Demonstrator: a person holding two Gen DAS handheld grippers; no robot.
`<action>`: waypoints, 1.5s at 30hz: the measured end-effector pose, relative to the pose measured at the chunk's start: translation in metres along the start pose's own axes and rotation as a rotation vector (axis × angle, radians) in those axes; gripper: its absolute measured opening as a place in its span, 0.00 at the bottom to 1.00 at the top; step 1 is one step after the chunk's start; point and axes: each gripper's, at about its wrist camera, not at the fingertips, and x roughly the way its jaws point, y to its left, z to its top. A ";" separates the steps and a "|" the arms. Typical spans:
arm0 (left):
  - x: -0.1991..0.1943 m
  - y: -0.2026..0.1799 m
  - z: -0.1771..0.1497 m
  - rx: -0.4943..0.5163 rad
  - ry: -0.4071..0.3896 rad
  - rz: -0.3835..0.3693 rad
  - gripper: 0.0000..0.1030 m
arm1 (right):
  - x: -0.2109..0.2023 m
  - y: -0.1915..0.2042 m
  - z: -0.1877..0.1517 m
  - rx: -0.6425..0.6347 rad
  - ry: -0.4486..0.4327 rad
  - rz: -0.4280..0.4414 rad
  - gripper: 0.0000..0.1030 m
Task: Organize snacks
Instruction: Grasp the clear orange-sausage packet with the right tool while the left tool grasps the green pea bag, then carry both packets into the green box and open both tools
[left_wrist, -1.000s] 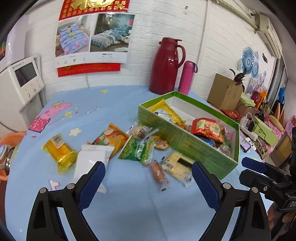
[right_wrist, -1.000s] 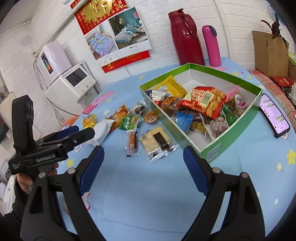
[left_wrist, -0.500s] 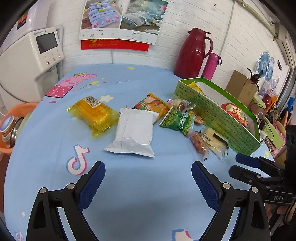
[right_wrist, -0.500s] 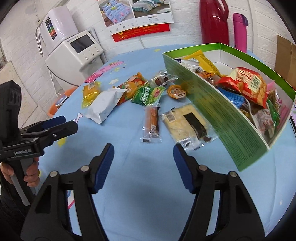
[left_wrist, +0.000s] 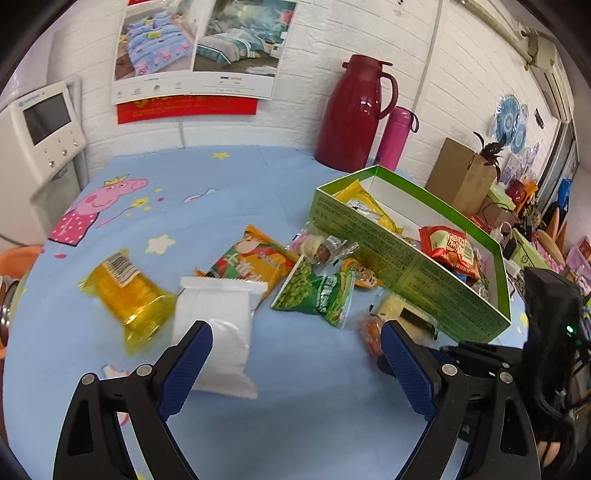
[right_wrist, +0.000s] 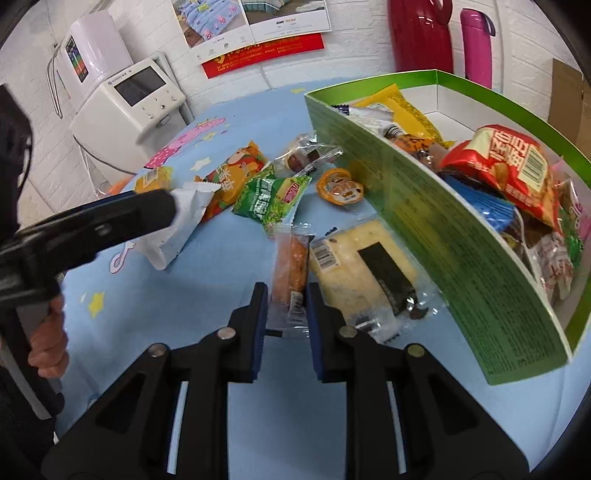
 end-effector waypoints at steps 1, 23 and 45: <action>0.011 -0.007 0.005 0.013 0.012 -0.005 0.91 | -0.007 -0.003 -0.002 0.003 -0.010 -0.002 0.22; 0.059 -0.027 0.008 0.061 0.140 0.007 0.45 | -0.053 -0.021 -0.014 0.068 -0.090 0.097 0.22; 0.045 -0.140 0.089 0.131 0.020 -0.149 0.45 | -0.116 -0.128 0.043 0.206 -0.349 -0.139 0.22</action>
